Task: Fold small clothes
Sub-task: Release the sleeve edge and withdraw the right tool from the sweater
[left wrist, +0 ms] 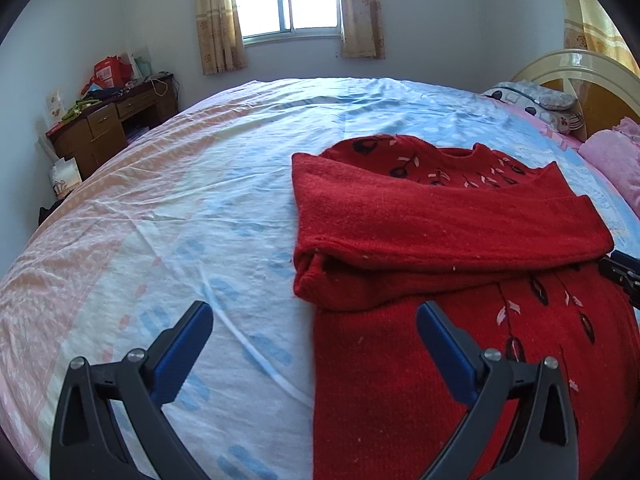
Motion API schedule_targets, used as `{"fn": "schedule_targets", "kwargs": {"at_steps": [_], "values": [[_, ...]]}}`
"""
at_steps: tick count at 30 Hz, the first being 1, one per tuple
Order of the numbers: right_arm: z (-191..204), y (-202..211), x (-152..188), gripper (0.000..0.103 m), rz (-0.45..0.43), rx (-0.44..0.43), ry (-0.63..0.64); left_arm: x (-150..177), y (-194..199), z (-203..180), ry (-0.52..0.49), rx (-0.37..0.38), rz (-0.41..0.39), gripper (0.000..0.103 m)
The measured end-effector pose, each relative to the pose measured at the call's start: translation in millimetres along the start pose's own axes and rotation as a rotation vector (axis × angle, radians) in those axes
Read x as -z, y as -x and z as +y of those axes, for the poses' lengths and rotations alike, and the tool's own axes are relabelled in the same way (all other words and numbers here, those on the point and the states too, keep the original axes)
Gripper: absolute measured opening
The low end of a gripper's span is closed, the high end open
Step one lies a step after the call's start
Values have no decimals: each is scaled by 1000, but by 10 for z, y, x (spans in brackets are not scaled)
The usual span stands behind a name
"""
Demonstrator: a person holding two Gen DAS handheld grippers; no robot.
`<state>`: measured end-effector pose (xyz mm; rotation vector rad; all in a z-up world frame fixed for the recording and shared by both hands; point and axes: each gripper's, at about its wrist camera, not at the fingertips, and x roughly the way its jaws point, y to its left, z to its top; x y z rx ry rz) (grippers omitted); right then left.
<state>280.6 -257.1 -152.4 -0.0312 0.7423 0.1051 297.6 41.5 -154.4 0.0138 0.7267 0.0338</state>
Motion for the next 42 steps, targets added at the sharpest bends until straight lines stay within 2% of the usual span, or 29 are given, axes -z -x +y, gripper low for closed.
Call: {"fn": "schedule_targets", "kwargs": {"at_steps": [6,12,18,23,42], "values": [[-19,227,137,57,-16,-12,-12,40,204,21,13,33,-20,103],[102,514,316,57,-29,-49,22,139,547,-18,-16,65,-61,103],[234,732,492,57,-21,-92,23,252,784,-7,-22,106,-64,103],[317,870,629,57,-2,-125,22,382,955,-12,-66,97,-80,103],[313,1324,1253,59,103,-135,31,900,1319,-41,-103,117,-27,103]]}}
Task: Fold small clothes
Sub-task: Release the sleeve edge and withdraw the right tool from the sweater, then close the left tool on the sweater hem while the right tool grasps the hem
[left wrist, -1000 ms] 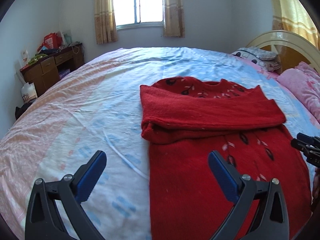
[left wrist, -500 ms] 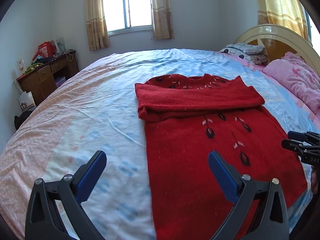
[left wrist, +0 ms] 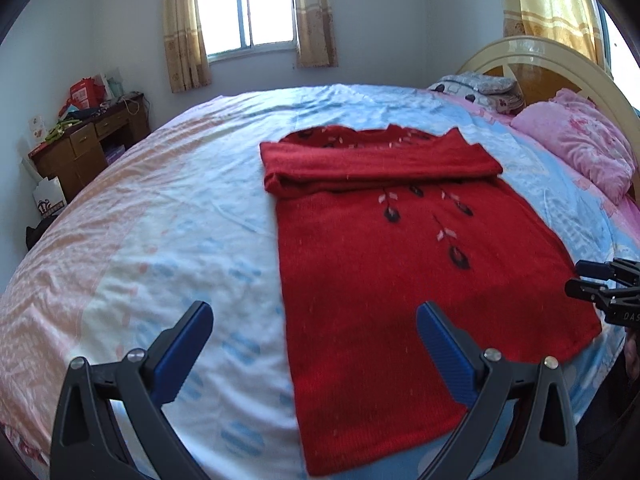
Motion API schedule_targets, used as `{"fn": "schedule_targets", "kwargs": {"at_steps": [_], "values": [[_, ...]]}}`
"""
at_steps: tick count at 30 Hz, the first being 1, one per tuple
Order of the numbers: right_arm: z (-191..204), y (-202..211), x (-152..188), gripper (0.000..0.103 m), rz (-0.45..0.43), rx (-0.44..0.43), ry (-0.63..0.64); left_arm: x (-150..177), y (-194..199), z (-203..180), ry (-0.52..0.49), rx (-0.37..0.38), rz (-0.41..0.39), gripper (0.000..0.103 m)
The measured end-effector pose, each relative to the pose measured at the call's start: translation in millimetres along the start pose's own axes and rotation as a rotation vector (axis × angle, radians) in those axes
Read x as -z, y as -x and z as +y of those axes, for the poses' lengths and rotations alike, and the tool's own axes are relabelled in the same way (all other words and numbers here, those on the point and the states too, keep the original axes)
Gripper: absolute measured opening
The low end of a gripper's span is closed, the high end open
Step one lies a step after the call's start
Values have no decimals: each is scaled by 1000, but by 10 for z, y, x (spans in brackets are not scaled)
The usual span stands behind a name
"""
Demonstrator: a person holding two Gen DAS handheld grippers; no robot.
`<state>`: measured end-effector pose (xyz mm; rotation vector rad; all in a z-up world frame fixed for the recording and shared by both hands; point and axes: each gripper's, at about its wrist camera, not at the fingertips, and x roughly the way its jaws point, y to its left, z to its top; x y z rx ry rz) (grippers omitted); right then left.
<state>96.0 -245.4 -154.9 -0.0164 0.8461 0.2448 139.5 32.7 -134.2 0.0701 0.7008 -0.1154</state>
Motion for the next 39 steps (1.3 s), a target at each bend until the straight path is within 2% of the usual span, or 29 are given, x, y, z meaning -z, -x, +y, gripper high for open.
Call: {"fn": "schedule_targets", "kwargs": {"at_steps": [5,12,18,20,22,26,27,29,30,31,35,39], "values": [[-6,55,115,59,23,-13,6,217,43,21,15,30,62,103],[-146,88,232,59,27,27,-22,449,63,172,95,71,130,103],[-176,109,261,59,22,36,-29,509,-13,242,159,145,155,92],[-163,94,272,59,25,34,-27,544,-64,261,180,160,173,87],[-148,71,293,59,32,37,-22,579,-105,276,205,192,198,76],[-126,51,317,59,37,42,-9,617,-97,245,212,213,198,73],[-125,50,318,59,37,41,-8,622,-99,230,204,215,198,69],[-140,61,311,59,35,41,-15,632,-99,217,189,212,197,49],[-151,71,306,59,33,42,-19,639,-89,202,179,219,196,20],[-169,97,302,59,27,44,-24,631,-99,203,173,245,206,10],[-306,201,301,59,8,65,-59,617,-80,192,158,243,197,10],[-456,249,339,59,31,74,-110,615,-106,203,167,243,205,10]]}}
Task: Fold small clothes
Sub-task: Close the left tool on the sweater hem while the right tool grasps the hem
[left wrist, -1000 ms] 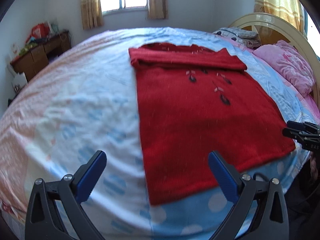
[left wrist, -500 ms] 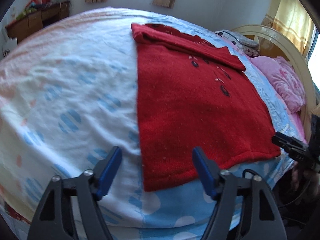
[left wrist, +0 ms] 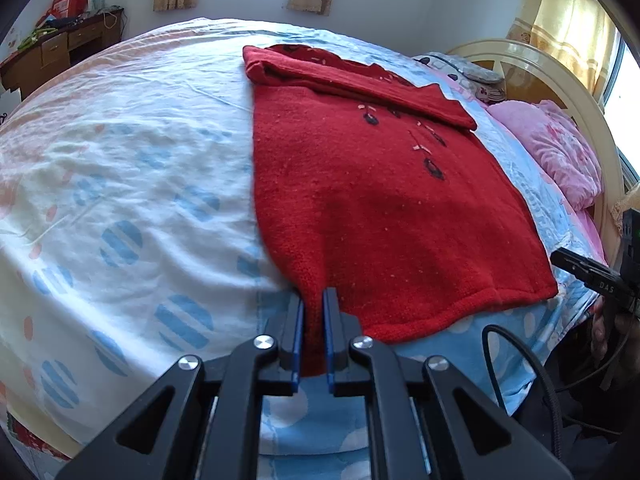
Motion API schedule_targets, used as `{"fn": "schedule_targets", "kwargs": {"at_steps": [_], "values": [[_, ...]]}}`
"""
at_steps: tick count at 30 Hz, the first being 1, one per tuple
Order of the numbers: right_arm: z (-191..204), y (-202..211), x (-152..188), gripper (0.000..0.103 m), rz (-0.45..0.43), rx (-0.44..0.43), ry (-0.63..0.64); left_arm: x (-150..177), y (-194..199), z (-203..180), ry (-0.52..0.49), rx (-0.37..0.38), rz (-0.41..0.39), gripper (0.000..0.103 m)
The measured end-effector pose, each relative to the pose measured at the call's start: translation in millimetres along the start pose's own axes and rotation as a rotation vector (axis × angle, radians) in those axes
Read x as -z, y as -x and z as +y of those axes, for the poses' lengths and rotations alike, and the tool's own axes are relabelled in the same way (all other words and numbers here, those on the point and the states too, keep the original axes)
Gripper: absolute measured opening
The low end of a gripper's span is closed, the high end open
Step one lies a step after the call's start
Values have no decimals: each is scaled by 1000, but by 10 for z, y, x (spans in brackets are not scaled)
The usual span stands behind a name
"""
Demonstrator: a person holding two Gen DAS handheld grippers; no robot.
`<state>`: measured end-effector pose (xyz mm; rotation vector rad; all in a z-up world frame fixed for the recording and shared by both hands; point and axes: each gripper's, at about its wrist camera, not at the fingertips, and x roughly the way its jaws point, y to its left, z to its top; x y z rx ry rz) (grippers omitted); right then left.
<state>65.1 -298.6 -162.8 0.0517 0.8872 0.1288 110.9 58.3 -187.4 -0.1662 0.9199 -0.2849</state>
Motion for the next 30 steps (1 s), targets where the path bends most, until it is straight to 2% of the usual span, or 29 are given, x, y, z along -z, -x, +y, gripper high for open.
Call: {"fn": "schedule_targets", "kwargs": {"at_steps": [4,9,10,12,13,14,15,16,17,18,20,26,28,30], "values": [[-30,-24,56,59,49,-64,-40,-10,-8,10,1,-25,-3,16],[21,-97,123,59,109,-63,-27,-6,-23,26,-4,-29,-2,22],[12,-122,141,57,123,-79,-38,-2,-29,33,-4,-26,-3,22],[5,-189,192,44,168,-108,-54,1,-34,44,-4,-21,-3,23],[8,-205,221,44,177,-114,-54,0,-34,46,-2,-17,-3,23],[14,-202,239,39,175,-112,-47,2,-31,52,-1,-11,-4,23],[11,-193,249,28,171,-107,-44,3,-27,59,-1,-6,-5,23],[-11,-178,247,23,167,-113,-51,4,-23,59,-4,-1,-5,21],[-35,-163,243,14,165,-129,-65,5,-13,56,-8,4,-8,17],[-65,-138,235,9,158,-147,-81,4,-6,54,-12,9,-9,10],[-80,-86,224,8,138,-162,-83,-5,20,37,-28,12,-19,10],[-49,258,101,8,2,-188,-61,-103,227,68,-27,30,-105,9],[-61,284,93,8,-6,-198,-59,-126,229,89,-22,39,-111,9],[-84,186,111,8,14,-172,-64,-112,163,102,-21,23,-96,9]]}}
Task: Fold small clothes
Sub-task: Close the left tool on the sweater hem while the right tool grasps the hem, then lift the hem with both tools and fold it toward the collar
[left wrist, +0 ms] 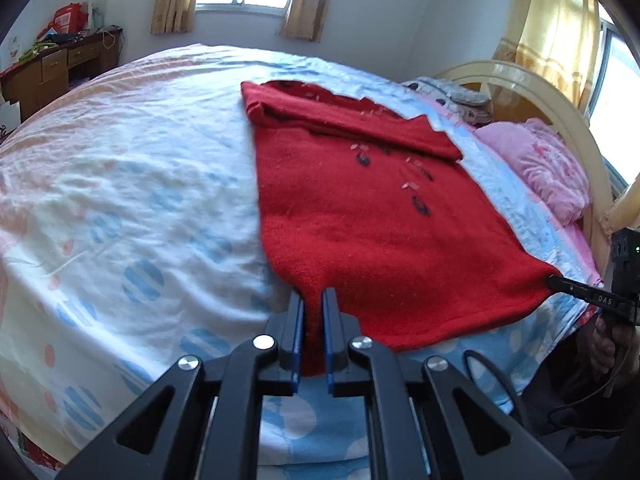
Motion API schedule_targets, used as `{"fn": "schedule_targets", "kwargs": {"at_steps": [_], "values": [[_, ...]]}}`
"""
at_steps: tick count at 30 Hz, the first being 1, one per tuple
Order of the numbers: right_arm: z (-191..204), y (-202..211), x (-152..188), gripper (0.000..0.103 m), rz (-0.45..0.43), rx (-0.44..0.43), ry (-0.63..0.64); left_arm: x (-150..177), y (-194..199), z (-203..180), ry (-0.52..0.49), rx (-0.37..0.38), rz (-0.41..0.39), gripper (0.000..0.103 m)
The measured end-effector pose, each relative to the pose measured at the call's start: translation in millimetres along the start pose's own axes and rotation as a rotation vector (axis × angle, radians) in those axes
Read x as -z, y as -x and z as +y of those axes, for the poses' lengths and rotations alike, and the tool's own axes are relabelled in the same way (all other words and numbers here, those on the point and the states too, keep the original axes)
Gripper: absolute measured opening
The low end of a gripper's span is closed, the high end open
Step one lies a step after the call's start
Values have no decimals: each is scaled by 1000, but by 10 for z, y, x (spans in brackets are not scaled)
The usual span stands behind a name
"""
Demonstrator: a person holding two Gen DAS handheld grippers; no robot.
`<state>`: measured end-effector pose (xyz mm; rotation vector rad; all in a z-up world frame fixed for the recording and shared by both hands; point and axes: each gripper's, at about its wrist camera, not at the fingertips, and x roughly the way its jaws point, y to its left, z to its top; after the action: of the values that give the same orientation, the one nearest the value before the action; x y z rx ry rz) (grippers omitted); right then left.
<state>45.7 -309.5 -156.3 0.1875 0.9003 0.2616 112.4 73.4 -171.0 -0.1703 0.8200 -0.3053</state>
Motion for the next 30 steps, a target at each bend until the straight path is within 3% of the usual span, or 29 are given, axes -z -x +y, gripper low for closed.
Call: {"fn": "schedule_targets", "kwargs": {"at_steps": [4,11,19,30], "values": [[-103,-126,37,8,38,-10,-37,64,-109,19,14,2,38,9],[-56,146,-69,7,-91,-83,-42,-72,104,12,26,56,-41,9],[14,283,-237,7,-204,-97,-66,-293,126,27,67,130,-69,9],[-25,396,-661,7,-300,-88,-73,-679,118,97,94,156,-158,9]]}}
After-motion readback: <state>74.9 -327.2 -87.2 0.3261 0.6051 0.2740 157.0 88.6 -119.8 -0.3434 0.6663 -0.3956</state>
